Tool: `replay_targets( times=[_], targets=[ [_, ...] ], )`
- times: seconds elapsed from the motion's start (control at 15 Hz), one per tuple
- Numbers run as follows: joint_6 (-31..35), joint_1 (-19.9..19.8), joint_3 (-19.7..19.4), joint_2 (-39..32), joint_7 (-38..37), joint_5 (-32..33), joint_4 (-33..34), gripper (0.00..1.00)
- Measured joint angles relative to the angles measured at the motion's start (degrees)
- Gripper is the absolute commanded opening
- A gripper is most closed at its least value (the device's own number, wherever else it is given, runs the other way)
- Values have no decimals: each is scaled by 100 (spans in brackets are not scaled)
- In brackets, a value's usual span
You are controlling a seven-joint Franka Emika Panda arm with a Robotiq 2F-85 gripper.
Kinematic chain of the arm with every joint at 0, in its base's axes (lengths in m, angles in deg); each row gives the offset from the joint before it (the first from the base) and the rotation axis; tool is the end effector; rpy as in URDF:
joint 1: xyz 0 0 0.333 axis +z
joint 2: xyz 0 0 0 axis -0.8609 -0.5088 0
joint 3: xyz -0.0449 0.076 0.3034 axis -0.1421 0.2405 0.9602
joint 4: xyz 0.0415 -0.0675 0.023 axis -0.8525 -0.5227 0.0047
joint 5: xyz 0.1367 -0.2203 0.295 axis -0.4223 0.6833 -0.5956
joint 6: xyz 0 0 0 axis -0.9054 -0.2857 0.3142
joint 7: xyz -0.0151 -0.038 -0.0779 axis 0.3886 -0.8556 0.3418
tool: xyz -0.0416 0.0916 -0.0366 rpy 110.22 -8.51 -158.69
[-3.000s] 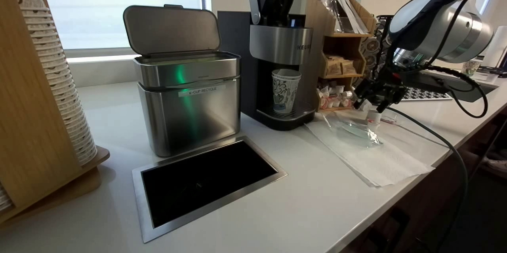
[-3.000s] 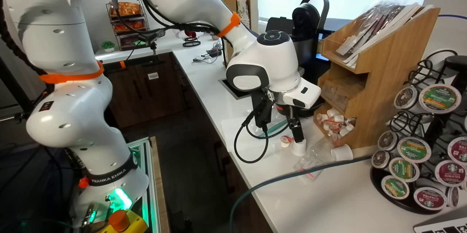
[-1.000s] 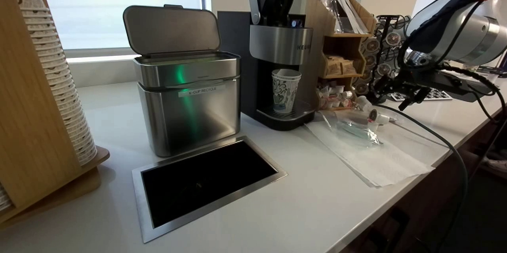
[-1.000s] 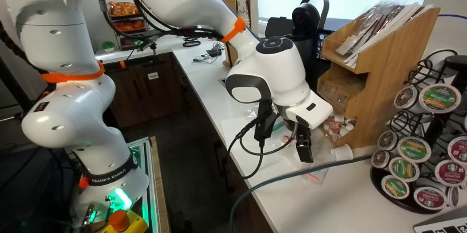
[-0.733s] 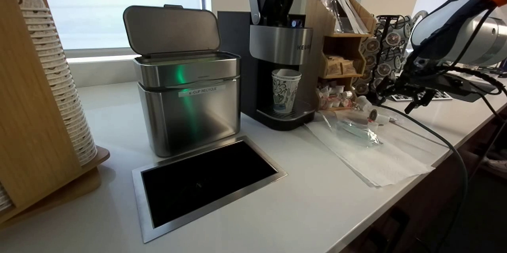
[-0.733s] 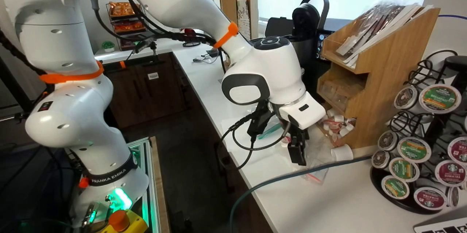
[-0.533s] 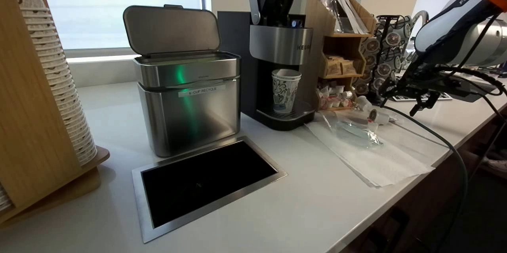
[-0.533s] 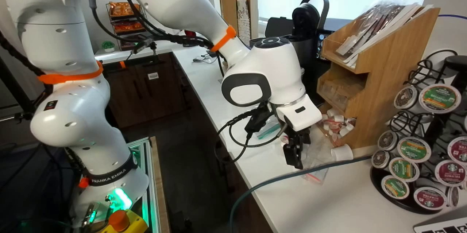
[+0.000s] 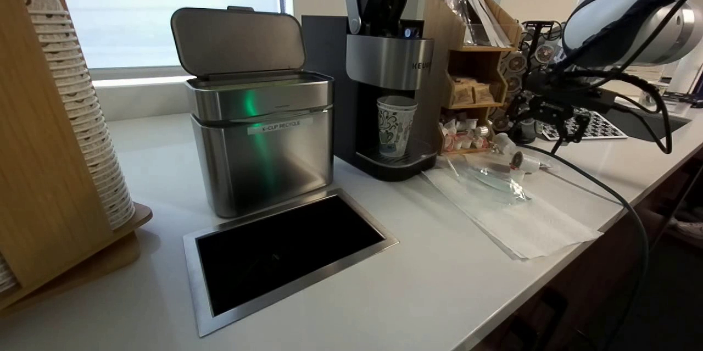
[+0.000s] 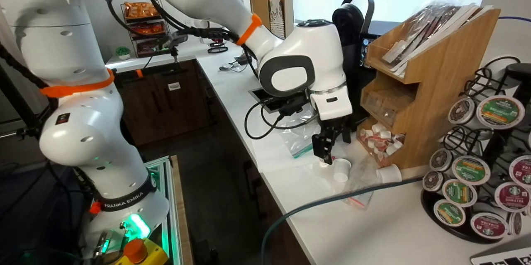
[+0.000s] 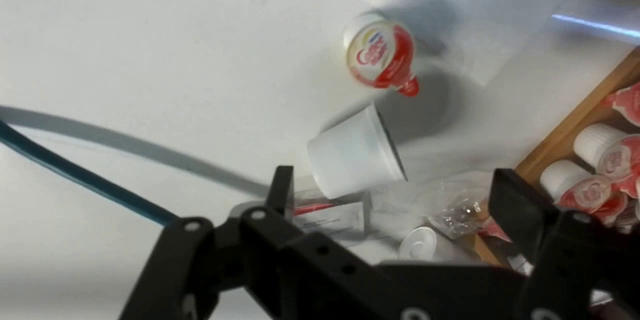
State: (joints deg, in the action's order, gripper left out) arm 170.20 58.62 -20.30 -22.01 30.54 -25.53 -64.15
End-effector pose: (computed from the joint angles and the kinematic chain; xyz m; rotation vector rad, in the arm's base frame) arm 0.5022 -0.1852 0.3184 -2.4965 1.7863 -0.3461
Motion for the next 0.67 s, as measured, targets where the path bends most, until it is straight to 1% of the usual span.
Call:
replay_targets(
  times=[0.2,0.4,0.6,0.67],
  targets=[
    [-307,-60,215,2,-659,29,170,100],
    [-314,-166,348,0,-685,35,188,100],
    [-314,-204,357,0,-675,35,188,100],
    [-314,-216,365,-9,-807,35,191,100]
  ],
)
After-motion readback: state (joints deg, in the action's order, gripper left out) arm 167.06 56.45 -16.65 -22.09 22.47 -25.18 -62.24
